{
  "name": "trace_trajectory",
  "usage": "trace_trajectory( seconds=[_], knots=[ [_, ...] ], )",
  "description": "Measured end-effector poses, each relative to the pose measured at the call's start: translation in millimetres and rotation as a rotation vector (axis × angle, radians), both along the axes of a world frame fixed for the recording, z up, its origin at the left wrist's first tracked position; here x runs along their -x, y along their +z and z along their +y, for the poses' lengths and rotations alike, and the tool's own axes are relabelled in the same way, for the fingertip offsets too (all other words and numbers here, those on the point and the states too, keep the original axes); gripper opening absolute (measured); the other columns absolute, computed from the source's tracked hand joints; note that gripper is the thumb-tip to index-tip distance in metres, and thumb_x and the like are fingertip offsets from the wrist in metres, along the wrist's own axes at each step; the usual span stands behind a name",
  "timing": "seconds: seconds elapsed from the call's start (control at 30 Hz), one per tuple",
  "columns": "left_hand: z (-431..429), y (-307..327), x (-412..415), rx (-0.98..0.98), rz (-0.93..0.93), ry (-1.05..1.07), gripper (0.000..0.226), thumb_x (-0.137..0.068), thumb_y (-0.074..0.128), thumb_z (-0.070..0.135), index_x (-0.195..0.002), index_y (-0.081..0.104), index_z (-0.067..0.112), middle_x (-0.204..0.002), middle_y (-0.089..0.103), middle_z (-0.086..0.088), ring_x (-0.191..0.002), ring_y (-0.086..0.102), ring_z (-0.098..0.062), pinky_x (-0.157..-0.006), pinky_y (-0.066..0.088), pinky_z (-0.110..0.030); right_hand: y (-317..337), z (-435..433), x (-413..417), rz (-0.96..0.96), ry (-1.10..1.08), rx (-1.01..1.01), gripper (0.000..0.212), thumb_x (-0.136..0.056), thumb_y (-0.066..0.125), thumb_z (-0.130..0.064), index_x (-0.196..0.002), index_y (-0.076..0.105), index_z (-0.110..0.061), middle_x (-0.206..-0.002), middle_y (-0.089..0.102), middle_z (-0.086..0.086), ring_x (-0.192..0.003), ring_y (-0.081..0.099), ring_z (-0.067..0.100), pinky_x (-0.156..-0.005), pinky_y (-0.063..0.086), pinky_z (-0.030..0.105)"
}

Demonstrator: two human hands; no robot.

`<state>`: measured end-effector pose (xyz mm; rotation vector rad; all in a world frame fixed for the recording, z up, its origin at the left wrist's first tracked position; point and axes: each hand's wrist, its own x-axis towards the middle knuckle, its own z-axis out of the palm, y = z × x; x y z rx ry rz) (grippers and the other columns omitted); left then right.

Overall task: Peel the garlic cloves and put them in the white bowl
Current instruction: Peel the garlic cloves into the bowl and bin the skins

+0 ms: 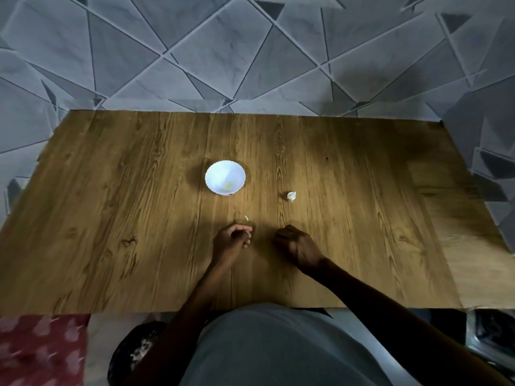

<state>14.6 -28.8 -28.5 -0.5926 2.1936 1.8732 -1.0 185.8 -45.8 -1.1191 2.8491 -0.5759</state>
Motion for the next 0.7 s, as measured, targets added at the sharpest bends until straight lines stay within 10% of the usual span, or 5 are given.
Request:
trace_trajectory(
  seconds=[0.17,0.43,0.7],
  knots=[
    [10,11,-1,-0.182,-0.101,0.106,0.015,-0.094,0.058,0.006,-0.101,0.071,0.004,-0.084,0.071,-0.008,-0.071,0.064,-0.013,-0.061,0.052,-0.019,0,-2,18,-0.012,-0.062,0.043,0.056,-0.104,0.024,-0.036,-0.101,0.067,-0.001,-0.100,0.067,0.016,-0.087,0.062,0.028,-0.073,0.052,0.033],
    [29,30,12,-0.867,-0.409,0.432,0.034,-0.103,0.042,0.025,-0.094,0.066,0.001,-0.072,0.070,-0.011,-0.062,0.066,-0.016,-0.060,0.057,-0.027,65,-47,22,-0.525,-0.458,0.540,0.014,-0.079,0.066,0.011,-0.083,0.075,0.001,-0.080,0.073,0.006,-0.064,0.061,-0.004,-0.061,0.045,0.009],
    [41,39,23,-1.029,-0.435,0.479,0.026,-0.092,0.038,0.008,-0.069,0.050,0.010,-0.051,0.051,-0.001,-0.043,0.046,-0.008,-0.040,0.035,-0.014,91,-60,15,-0.383,-0.328,0.266,0.018,-0.073,0.070,-0.003,-0.081,0.076,-0.018,-0.078,0.074,-0.005,-0.071,0.067,0.007,-0.067,0.055,0.025]
  ],
)
